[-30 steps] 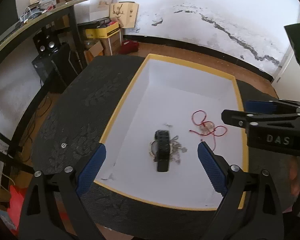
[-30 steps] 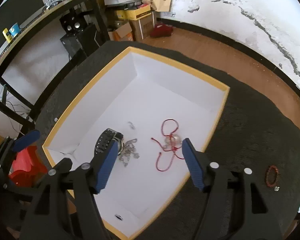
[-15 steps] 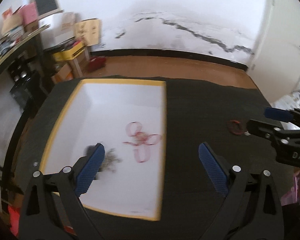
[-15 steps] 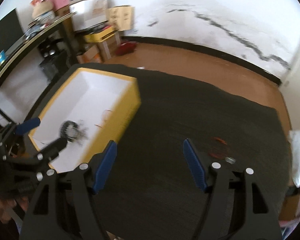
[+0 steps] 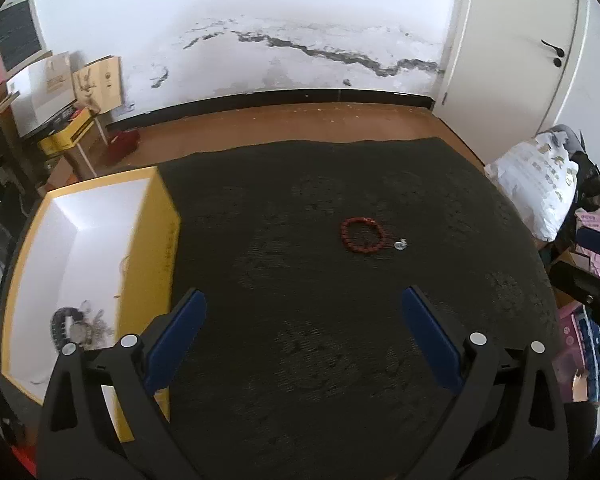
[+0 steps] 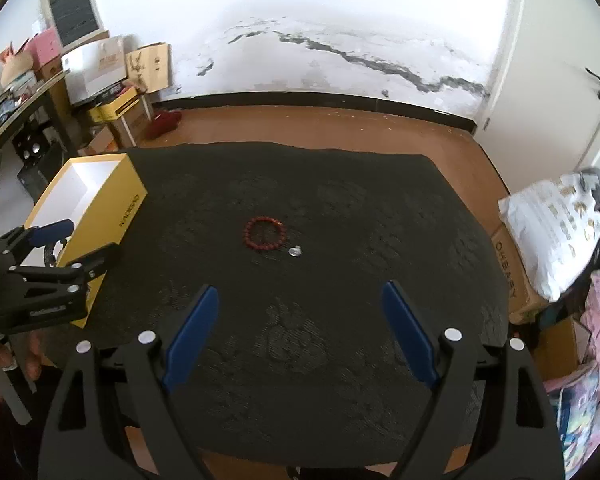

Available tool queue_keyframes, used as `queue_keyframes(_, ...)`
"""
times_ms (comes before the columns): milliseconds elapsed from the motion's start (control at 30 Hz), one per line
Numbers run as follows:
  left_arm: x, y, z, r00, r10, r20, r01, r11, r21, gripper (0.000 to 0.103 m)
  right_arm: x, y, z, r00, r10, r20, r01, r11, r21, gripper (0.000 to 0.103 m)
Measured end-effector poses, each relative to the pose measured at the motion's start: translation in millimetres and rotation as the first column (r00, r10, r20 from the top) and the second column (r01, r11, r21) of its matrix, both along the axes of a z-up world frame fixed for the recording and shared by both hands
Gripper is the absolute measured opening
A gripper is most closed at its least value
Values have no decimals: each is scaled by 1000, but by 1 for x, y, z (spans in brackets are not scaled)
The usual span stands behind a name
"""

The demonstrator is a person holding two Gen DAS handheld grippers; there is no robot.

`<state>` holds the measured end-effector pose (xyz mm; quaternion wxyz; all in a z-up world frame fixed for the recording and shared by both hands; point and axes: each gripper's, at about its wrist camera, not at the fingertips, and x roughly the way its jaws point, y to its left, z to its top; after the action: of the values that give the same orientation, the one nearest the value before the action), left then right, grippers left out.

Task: Organize jewelry
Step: 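Withdraw both tools from the box and reach toward the red bead bracelet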

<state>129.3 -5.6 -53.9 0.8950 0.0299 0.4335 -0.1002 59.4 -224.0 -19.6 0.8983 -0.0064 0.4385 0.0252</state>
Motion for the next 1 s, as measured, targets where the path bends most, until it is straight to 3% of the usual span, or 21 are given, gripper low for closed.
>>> queue_keyframes(233,17,-23,-29,999,-23,-28,24,1000,6,96,6,-18,-26,1000,-25,-3,25,999,24,81)
queue_keyframes(567,62,-44,-72,997,-32,-68,34,999,35,96,54,-23,-68,999,-40,-25,41,997,62,81)
queue_keyframes(1000,103,-76,-114,993,-56,-108,62,996,56,96,77,-37,-96,998,-46,-30,47,998,41,81)
